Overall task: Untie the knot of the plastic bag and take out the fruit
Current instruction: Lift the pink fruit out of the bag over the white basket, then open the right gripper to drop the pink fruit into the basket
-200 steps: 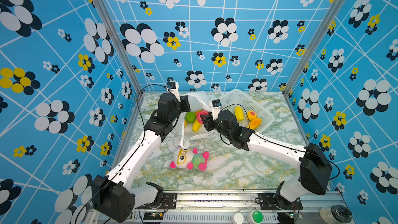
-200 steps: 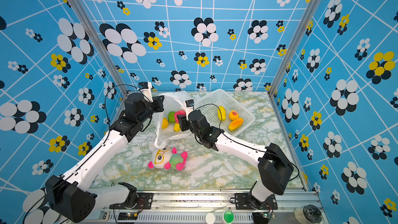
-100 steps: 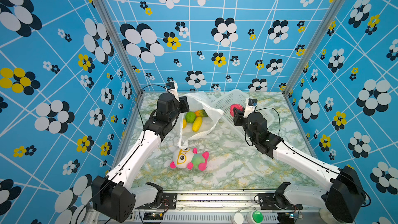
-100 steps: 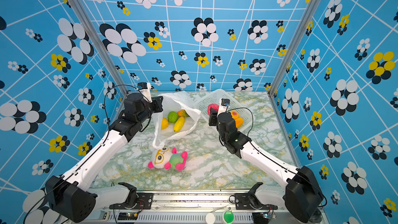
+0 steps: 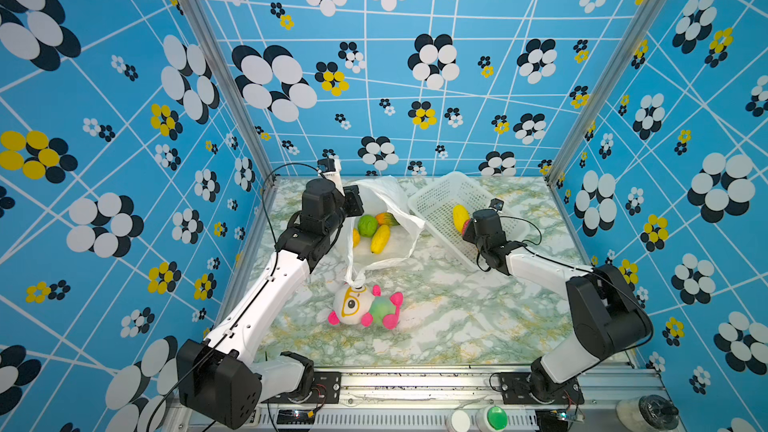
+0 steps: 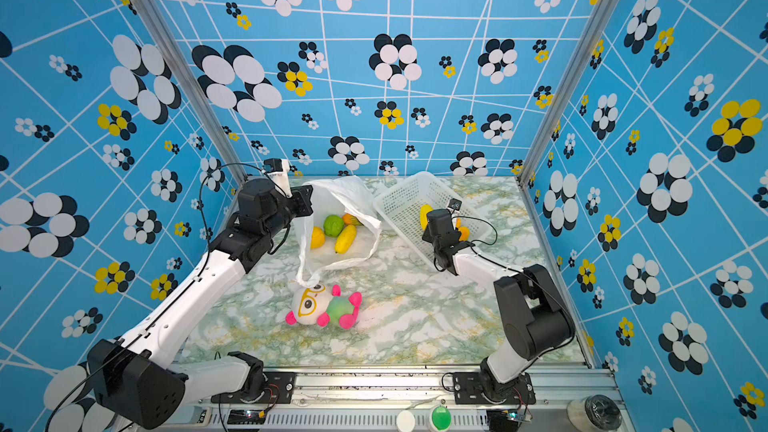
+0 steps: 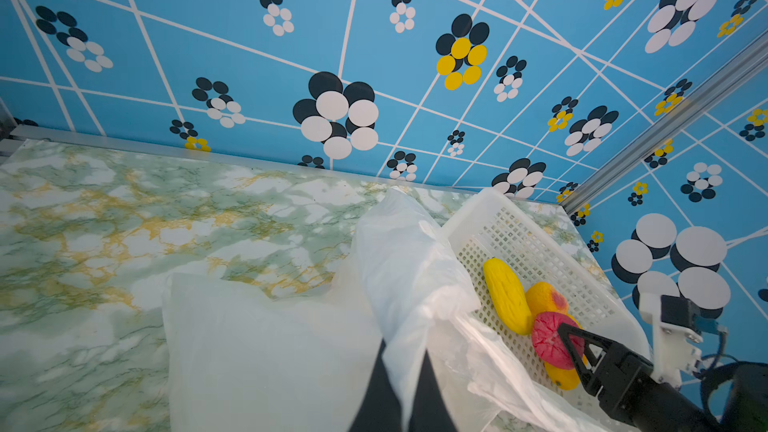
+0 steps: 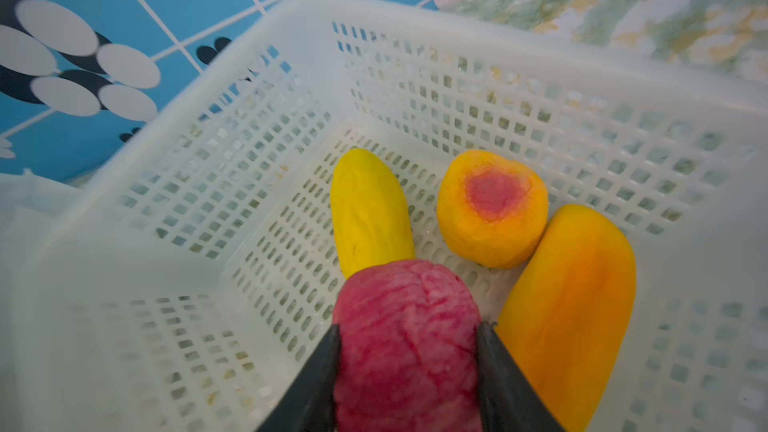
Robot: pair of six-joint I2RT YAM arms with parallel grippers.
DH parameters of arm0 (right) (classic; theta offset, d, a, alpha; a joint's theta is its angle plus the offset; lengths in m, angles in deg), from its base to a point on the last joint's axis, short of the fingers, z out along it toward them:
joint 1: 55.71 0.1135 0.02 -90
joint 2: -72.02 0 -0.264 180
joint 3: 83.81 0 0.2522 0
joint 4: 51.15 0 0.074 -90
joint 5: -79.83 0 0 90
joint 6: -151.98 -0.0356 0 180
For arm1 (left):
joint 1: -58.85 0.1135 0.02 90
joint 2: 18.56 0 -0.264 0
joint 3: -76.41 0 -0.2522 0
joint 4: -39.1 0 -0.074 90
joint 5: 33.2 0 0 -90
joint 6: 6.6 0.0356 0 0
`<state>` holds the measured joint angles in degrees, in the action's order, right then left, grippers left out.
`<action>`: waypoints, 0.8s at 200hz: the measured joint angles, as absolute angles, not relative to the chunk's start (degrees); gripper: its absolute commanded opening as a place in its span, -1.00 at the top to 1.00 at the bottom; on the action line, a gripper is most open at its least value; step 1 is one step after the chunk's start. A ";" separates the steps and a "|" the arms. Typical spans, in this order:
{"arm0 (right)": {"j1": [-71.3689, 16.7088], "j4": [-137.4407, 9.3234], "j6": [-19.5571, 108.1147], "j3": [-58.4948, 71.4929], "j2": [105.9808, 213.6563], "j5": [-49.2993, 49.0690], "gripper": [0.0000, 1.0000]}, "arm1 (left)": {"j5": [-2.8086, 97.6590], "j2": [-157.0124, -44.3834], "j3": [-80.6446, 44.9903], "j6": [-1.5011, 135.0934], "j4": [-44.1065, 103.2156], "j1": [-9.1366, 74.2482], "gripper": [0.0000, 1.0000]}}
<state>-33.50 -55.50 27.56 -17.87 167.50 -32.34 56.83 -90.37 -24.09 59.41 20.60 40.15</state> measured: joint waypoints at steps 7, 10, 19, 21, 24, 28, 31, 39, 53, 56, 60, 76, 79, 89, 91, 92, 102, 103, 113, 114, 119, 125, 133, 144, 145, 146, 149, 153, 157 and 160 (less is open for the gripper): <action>-33.76 -55.76 27.02 -17.17 169.12 -31.88 0.41 | 56.85 -90.32 -24.09 59.41 20.62 40.28 1.00; -33.82 -55.81 26.73 -16.82 169.90 -31.64 0.41 | 56.83 -90.30 -24.09 59.41 20.62 40.39 1.00; -33.98 -55.85 26.32 -15.93 171.74 -31.16 0.39 | 56.85 -90.23 -24.09 59.41 20.60 40.45 1.00; -34.00 -55.87 26.19 -15.71 172.18 -30.96 0.38 | 56.83 -90.23 -24.09 59.41 20.60 40.50 1.00; -34.00 -55.89 26.10 -15.42 172.66 -30.79 0.36 | 56.85 -90.21 -24.09 59.41 20.60 40.54 1.00; -34.00 -55.78 25.88 -15.05 173.40 -30.72 0.33 | 56.83 -90.21 -24.09 59.41 20.62 40.54 1.00; -34.00 -55.70 25.82 -14.81 173.73 -30.66 0.29 | 56.83 -90.21 -24.09 59.41 20.65 40.61 1.00; -34.00 -55.61 25.51 -14.00 174.25 -30.61 0.19 | 56.83 -90.19 -24.09 59.41 20.62 40.65 1.00; -34.04 -55.63 25.12 -13.04 174.49 -30.24 0.01 | 56.83 -90.19 -24.09 59.41 20.60 40.85 1.00; -34.04 -55.61 25.09 -12.95 174.52 -30.16 -0.03 | 56.83 -90.19 -24.09 59.39 20.62 40.91 1.00; -34.04 -55.63 25.01 -12.89 174.52 -30.11 -0.07 | 56.83 -90.19 -24.09 59.39 20.62 40.91 1.00; -34.04 -55.81 24.75 -12.91 174.52 -29.96 -0.22 | 56.83 -90.04 -24.09 59.41 20.62 41.13 1.00; -34.04 -55.85 24.88 -12.91 174.52 -29.92 -0.24 | 56.81 -90.02 -24.09 59.39 20.62 41.15 1.00; -34.04 -55.76 24.75 -13.11 174.38 -29.96 -0.31 | 56.79 -89.97 -24.09 59.39 20.60 41.28 1.00; -34.04 -55.78 24.92 -13.15 174.36 -29.92 -0.33 | 56.81 -89.95 -24.09 59.39 20.62 41.28 1.00; -34.04 -55.78 24.90 -13.15 174.34 -29.92 -0.34 | 56.81 -89.95 -24.09 59.39 20.62 41.28 1.00; -34.04 -55.87 24.85 -13.70 173.64 -29.96 -0.41 | 56.76 -89.95 -24.09 59.39 20.60 41.35 1.00; -34.04 -55.87 24.94 -13.74 173.60 -29.96 -0.42 | 56.76 -89.95 -24.09 59.39 20.58 41.35 1.00; -34.04 -56.26 25.14 -14.53 172.24 -29.94 -0.55 | 56.63 -89.95 -24.09 59.39 20.60 41.39 1.00; -34.04 -56.29 25.01 -14.57 172.11 -29.96 -0.56 | 56.63 -89.95 -24.09 59.39 20.62 41.39 1.00; -34.04 -56.48 25.36 -15.05 171.26 -29.94 -0.61 | 56.61 -89.95 -24.09 59.39 20.60 41.39 1.00; -34.04 -56.66 25.60 -15.53 170.10 -29.94 -0.63 | 56.61 -89.95 -24.09 59.39 20.62 41.39 1.00; -33.98 -56.81 25.75 -16.34 168.13 -30.20 -0.64 | 56.59 -89.95 -24.09 59.39 20.60 41.39 1.00; -33.54 -56.92 26.30 -17.56 165.05 -31.10 -0.64 | 56.55 -89.95 -24.09 59.39 20.62 41.39 1.00; -33.50 -56.94 26.32 -17.65 164.85 -31.12 -0.64 | 56.52 -89.95 -24.09 59.39 20.62 41.39 1.00; -33.39 -56.94 26.38 -17.83 164.35 -31.18 -0.64 | 56.52 -89.95 -24.09 59.39 20.62 41.39 1.00; -33.06 -56.94 26.73 -18.18 163.35 -31.62 -0.64 | 56.41 -89.95 -24.09 59.39 20.62 41.39 1.00; -32.69 -57.05 26.87 -18.57 162.25 -31.97 -0.63 | 56.39 -89.95 -24.09 59.39 20.62 41.39 1.00; -32.01 -56.96 27.41 -19.03 160.83 -32.60 -0.61 | 56.37 -89.95 -24.09 59.39 20.62 41.39 1.00; -31.42 -57.01 27.78 -19.31 159.65 -32.89 -0.60 | 56.30 -89.95 -24.09 59.39 20.62 41.39 1.00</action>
<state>-31.42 -57.01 27.78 -19.31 159.65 -32.89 56.30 -89.95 -24.09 59.39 20.62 41.39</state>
